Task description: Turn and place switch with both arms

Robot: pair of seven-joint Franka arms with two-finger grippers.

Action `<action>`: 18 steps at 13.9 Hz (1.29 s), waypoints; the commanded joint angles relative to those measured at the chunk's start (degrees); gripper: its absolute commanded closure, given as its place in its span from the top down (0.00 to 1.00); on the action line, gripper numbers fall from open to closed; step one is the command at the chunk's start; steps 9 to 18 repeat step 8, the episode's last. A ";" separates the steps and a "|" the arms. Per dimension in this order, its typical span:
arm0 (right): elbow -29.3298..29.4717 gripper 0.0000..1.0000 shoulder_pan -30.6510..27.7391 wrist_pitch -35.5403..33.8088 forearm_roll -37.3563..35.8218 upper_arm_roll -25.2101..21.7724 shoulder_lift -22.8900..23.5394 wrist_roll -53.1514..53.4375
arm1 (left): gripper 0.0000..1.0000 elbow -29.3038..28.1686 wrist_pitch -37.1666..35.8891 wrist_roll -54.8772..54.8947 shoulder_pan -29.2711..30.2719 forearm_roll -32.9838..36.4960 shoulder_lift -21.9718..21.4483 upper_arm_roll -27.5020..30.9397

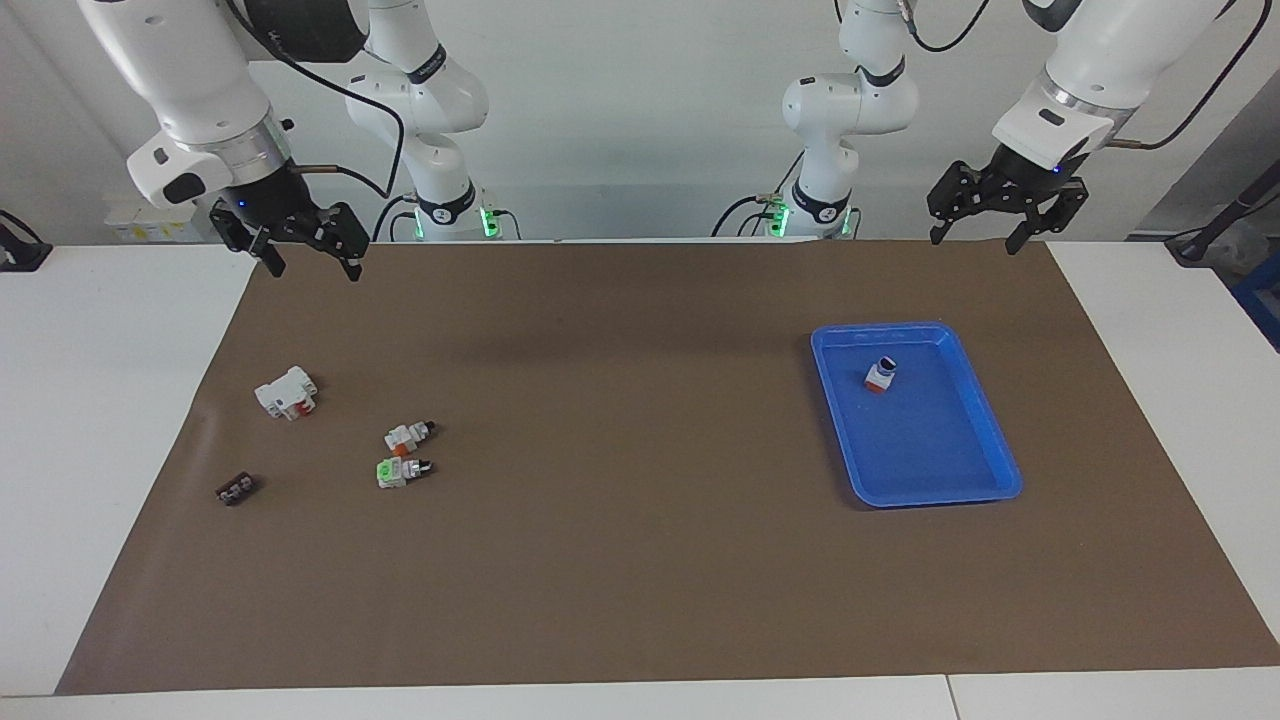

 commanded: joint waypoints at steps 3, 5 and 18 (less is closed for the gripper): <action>-0.77 1.00 -0.45 -0.30 0.98 0.18 -0.83 0.59 | 1.00 -0.16 -1.86 0.45 -0.50 1.25 -1.17 1.05; -0.77 1.00 -0.36 -0.30 0.98 0.18 -0.83 0.59 | 1.00 -0.44 -1.51 0.02 -0.49 1.26 -1.44 1.05; -0.77 1.00 -0.36 -0.30 0.89 0.18 -0.83 0.59 | 1.00 -0.70 -1.25 -0.07 -0.41 1.26 -1.53 1.05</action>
